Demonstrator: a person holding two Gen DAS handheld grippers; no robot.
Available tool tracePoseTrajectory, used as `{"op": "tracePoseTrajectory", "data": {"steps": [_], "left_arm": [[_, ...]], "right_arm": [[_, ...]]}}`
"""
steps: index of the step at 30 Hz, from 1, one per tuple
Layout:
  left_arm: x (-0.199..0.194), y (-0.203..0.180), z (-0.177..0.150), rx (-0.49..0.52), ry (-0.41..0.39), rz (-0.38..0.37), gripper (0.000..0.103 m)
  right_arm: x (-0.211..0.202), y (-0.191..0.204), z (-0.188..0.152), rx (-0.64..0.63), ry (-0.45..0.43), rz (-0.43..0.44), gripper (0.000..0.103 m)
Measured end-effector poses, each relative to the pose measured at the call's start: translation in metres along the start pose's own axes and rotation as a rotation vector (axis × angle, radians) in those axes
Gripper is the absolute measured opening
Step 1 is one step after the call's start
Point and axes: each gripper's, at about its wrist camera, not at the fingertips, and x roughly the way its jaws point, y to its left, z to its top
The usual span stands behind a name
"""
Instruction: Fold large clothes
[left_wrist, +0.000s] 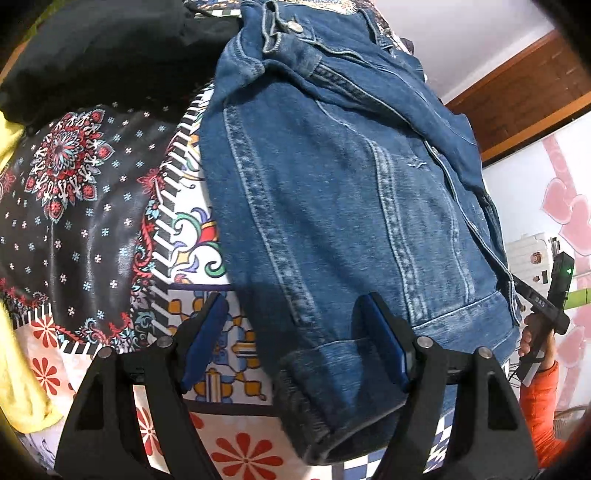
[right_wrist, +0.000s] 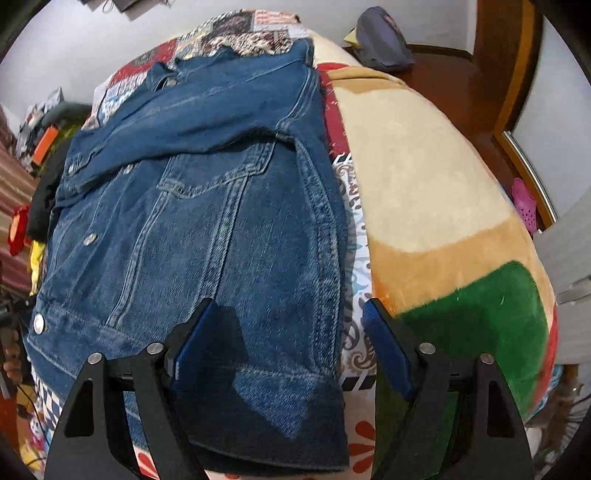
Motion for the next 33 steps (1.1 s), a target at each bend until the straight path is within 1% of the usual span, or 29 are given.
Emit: {"op": "tracePoseTrajectory", "data": {"steps": [1, 2, 3, 4, 5, 6, 7, 8, 11, 15, 17, 18, 22, 24, 25, 28, 30, 31, 32, 33], "left_arm": [[-0.001, -0.004, -0.001, 0.022, -0.008, 0.000, 0.070], [-0.001, -0.009, -0.002, 0.040, -0.015, 0.003, 0.064], [-0.003, -0.015, -0.003, 0.066, -0.024, 0.003, 0.055], [-0.003, -0.018, 0.000, 0.084, -0.030, 0.001, 0.049], [-0.006, -0.024, 0.000, 0.109, -0.043, 0.008, 0.035], [-0.007, -0.029, 0.002, 0.128, -0.049, 0.021, 0.023], [-0.008, -0.033, 0.004, 0.146, -0.058, 0.036, 0.021], [-0.011, -0.035, 0.006, 0.155, -0.068, 0.039, 0.013], [-0.027, -0.041, 0.018, 0.155, -0.111, 0.011, 0.012], [-0.058, -0.048, 0.043, 0.147, -0.202, -0.024, 0.011], [-0.074, -0.053, 0.064, 0.144, -0.248, -0.055, 0.011], [-0.082, -0.051, 0.072, 0.145, -0.263, -0.058, 0.011], [-0.105, -0.062, 0.119, 0.155, -0.357, -0.028, 0.011], [-0.112, -0.063, 0.145, 0.143, -0.397, -0.014, 0.011], [-0.115, -0.063, 0.157, 0.137, -0.415, 0.001, 0.011], [-0.107, -0.057, 0.205, 0.110, -0.450, 0.068, 0.011], [-0.092, -0.047, 0.232, 0.084, -0.438, 0.092, 0.011], [-0.085, -0.042, 0.238, 0.074, -0.431, 0.102, 0.011], [-0.070, -0.033, 0.251, 0.054, -0.412, 0.108, 0.011], [-0.059, -0.026, 0.258, 0.044, -0.394, 0.111, 0.011]], "right_arm": [[-0.001, 0.000, 0.002, -0.003, -0.006, -0.001, 0.060], [-0.001, 0.000, 0.003, -0.003, -0.010, 0.006, 0.048], [0.000, -0.001, 0.005, 0.005, -0.009, 0.019, 0.043], [0.002, -0.002, 0.006, 0.015, -0.005, 0.028, 0.036], [0.004, -0.003, 0.006, 0.023, -0.002, 0.033, 0.028], [0.005, -0.003, 0.007, 0.029, 0.001, 0.043, 0.023], [0.006, -0.003, 0.007, 0.032, 0.006, 0.057, 0.011], [0.006, -0.002, 0.009, 0.036, 0.013, 0.076, 0.010], [-0.001, 0.004, 0.014, 0.018, -0.005, 0.091, 0.010], [-0.023, 0.017, 0.037, -0.040, -0.081, 0.089, 0.009], [-0.033, 0.022, 0.055, -0.062, -0.122, 0.092, 0.009], [-0.038, 0.026, 0.067, -0.076, -0.145, 0.094, 0.009], [-0.053, 0.037, 0.114, -0.106, -0.237, 0.078, 0.009], [-0.055, 0.043, 0.143, -0.103, -0.278, 0.066, 0.009], [-0.054, 0.044, 0.163, -0.095, -0.298, 0.066, 0.009], [-0.041, 0.047, 0.206, -0.069, -0.331, 0.048, 0.009], [-0.021, 0.047, 0.229, -0.049, -0.328, 0.039, 0.009], [-0.007, 0.048, 0.239, -0.041, -0.316, 0.033, 0.009], [0.004, 0.047, 0.245, -0.033, -0.303, 0.028, 0.009], [0.019, 0.046, 0.251, -0.024, -0.282, 0.021, 0.009]]}}
